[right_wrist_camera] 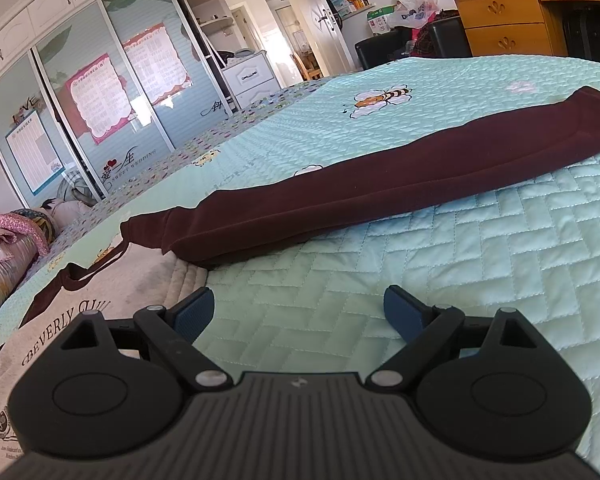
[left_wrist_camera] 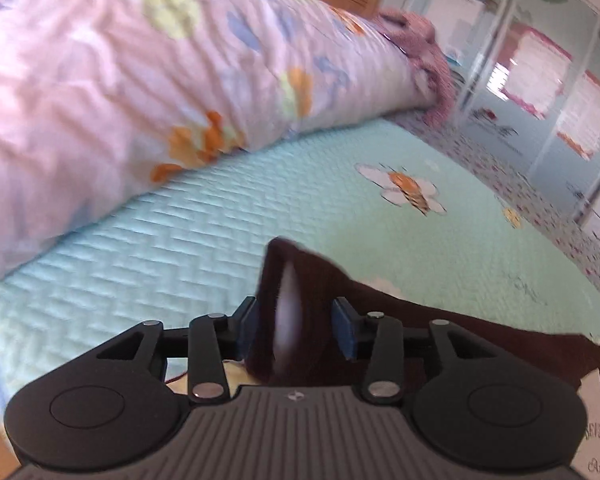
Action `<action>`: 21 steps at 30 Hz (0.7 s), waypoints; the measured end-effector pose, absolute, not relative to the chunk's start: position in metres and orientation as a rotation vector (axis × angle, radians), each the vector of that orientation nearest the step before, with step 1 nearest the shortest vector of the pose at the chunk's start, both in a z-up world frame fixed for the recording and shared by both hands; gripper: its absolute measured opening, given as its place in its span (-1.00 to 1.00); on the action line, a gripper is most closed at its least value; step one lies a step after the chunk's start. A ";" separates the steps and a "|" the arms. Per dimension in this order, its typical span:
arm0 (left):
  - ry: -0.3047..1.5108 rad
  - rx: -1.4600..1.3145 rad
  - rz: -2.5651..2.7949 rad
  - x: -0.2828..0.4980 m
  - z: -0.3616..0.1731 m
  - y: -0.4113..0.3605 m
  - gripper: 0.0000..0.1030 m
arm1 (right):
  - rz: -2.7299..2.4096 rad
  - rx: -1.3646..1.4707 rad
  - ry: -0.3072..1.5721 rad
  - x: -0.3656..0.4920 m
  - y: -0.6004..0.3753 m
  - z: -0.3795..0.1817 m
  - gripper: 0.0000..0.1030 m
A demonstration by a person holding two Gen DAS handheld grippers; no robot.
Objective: Fold clothes
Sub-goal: 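Carry the held maroon sleeve across the grey body with the left gripper, then open the left gripper and release the sleeve onto the shirt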
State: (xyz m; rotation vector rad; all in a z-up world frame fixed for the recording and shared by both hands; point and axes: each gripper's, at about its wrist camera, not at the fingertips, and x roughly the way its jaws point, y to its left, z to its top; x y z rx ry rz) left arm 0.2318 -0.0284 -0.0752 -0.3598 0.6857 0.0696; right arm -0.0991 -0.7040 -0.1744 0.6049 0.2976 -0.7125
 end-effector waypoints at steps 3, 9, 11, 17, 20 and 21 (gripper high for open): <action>0.666 -0.364 0.071 0.209 -0.071 -0.031 -0.12 | -0.712 0.607 0.295 -0.099 -0.704 -0.175 0.79; 0.809 -0.203 -0.276 0.161 -0.090 -0.114 -0.11 | -0.709 0.614 0.288 -0.101 -0.705 -0.174 0.79; 0.880 -0.145 -0.404 0.147 -0.102 -0.144 -0.11 | -0.707 0.617 0.287 -0.101 -0.706 -0.174 0.79; 0.904 -0.065 -0.570 0.112 -0.101 -0.174 -0.10 | -0.630 0.700 0.412 -0.113 -0.678 -0.144 0.77; 0.807 0.123 -0.588 0.090 -0.089 -0.176 -0.02 | -0.483 0.674 0.403 -0.136 -0.629 -0.119 0.76; 0.768 0.213 -0.579 0.082 -0.087 -0.178 0.02 | -0.433 0.646 0.402 -0.143 -0.610 -0.110 0.76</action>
